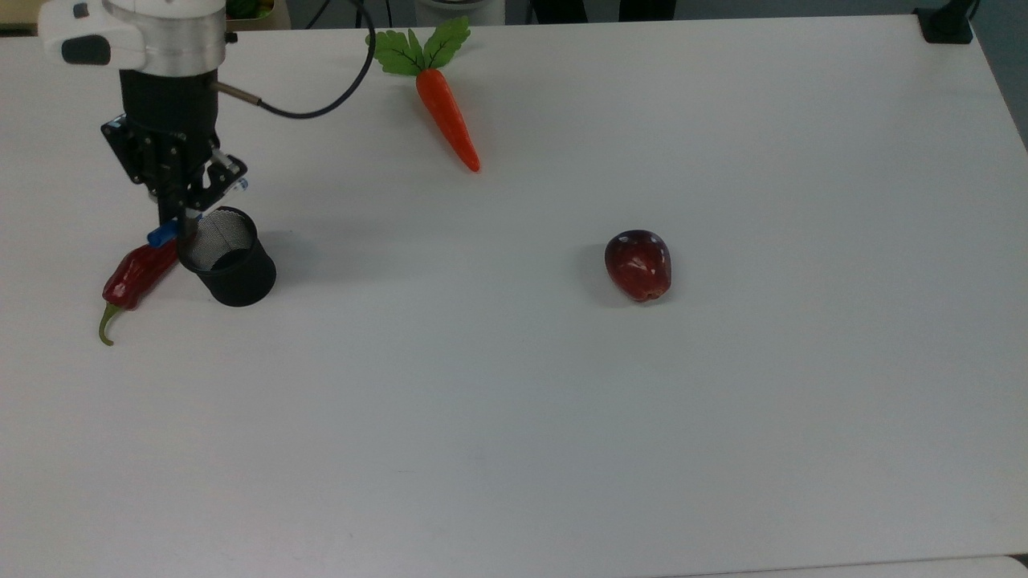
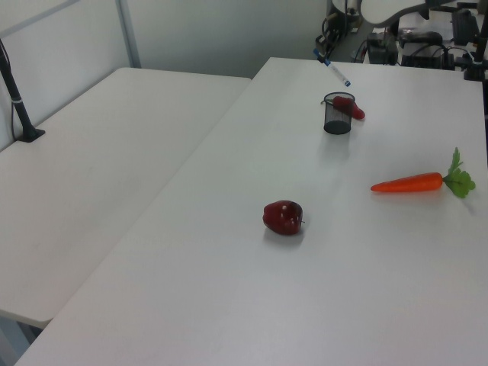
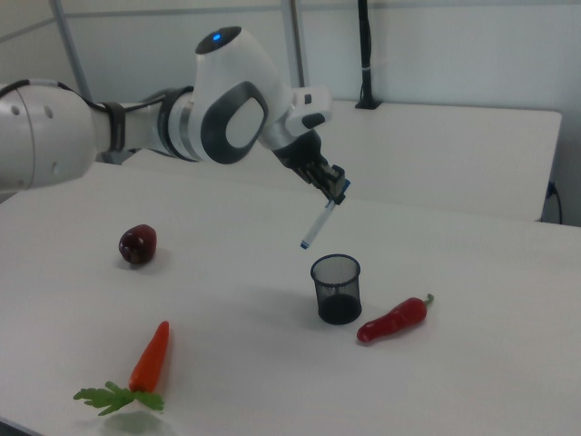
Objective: Place marker
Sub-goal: 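Lower the marker tip-first into the pen cup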
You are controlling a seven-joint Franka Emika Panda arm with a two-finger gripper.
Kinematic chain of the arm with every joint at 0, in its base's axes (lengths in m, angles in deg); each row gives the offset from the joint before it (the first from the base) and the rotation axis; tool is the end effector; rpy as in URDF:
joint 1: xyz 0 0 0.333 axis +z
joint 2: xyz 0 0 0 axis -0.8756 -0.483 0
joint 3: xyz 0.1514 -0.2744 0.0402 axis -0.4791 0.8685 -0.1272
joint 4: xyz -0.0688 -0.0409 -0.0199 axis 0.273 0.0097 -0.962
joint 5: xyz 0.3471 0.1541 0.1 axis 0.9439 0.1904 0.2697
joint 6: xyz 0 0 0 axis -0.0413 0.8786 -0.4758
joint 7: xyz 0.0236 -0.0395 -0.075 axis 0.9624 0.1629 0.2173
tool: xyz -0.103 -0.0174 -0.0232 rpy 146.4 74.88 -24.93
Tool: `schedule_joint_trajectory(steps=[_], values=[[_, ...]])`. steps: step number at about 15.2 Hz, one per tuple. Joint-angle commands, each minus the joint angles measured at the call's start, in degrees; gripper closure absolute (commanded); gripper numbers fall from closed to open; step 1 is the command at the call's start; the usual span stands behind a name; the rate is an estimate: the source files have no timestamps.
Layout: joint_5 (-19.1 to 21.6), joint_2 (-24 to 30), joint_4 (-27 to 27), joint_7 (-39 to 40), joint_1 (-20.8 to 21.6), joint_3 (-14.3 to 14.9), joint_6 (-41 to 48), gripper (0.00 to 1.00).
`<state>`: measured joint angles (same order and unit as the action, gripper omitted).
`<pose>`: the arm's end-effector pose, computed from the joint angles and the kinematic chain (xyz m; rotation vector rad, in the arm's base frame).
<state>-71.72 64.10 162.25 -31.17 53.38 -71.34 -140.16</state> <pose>0.6804 -0.1424 0.5007 2.8677 -0.4353 0.6937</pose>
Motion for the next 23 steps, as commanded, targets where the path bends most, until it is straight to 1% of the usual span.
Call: schedule_joint_trajectory(steps=[1,4,10,12,14,20,22,23], values=[[-2.6,-1.4,2.1,-1.6,-1.1,0.3,-8.2,0.94],[-4.4,-1.4,4.8,-1.6,-1.8,0.4,-13.7,0.94],[-6.5,-1.1,6.7,-2.9,-1.7,0.5,-14.0,0.94],[-8.1,-1.3,7.4,-3.3,-1.7,0.5,-14.0,0.94],[-8.3,-1.2,8.2,-3.9,-1.6,0.5,-14.0,0.94],[-8.3,-1.2,8.7,-3.9,-1.3,0.5,-13.8,0.91],[-8.3,-1.2,8.7,-4.0,-1.5,0.5,-13.7,0.86],[-8.3,-1.2,8.7,-4.0,-1.5,0.5,-13.7,0.79]])
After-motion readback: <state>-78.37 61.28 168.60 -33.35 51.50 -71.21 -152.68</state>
